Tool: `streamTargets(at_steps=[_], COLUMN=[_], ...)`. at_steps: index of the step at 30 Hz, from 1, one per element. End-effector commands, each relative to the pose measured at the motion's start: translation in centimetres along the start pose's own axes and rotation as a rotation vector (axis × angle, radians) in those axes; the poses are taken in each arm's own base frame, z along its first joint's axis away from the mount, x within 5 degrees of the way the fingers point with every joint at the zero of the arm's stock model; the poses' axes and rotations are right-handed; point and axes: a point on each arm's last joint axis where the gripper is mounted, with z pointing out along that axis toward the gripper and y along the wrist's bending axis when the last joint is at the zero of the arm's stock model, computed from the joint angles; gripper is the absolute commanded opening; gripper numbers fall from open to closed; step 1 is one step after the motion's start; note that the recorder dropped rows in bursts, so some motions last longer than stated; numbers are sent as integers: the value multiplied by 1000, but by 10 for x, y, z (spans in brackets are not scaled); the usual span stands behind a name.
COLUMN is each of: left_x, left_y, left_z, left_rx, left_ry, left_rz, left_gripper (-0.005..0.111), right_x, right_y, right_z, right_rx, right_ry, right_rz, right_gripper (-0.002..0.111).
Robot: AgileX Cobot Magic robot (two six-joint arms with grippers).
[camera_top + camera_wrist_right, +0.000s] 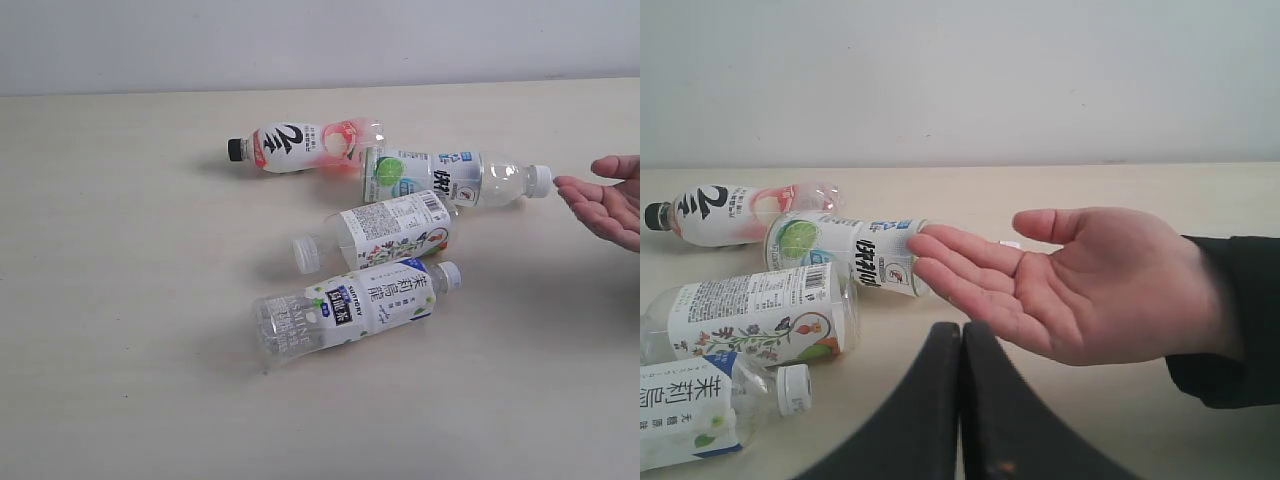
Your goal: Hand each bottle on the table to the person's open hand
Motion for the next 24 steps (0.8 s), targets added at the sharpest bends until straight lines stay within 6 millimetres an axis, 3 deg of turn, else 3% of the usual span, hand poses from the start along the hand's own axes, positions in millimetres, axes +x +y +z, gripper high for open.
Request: streamTargets(at_steps=[1, 7, 12, 17, 19, 22, 24], left_x=[-15, -52, -59, -70, -78, -87, -99], left_y=[2, 2, 2, 1, 1, -1, -5], left_z=[-1, -17, -23, -34, -45, -61, -67], left_rx=[-27, -18, -17, 123, 186, 239, 267], left_ry=[-173, -618, -722, -893, -1036, -1205, -1228], left_rz=[53, -10, -11, -294, -353, -331, -273], left_gripper=[0, 0, 0, 0, 0, 0, 0], right_x=[1, 1, 1, 1, 1, 1, 1], right_y=[0, 0, 0, 0, 0, 0, 0], right_z=[0, 0, 0, 0, 0, 0, 0], right_rx=[6, 6, 6, 6, 6, 6, 6], right_ry=[-8, -8, -8, -8, -8, -8, -8], right_rz=[3, 3, 3, 3, 3, 3, 3], right_gripper=[0, 0, 0, 0, 0, 0, 0])
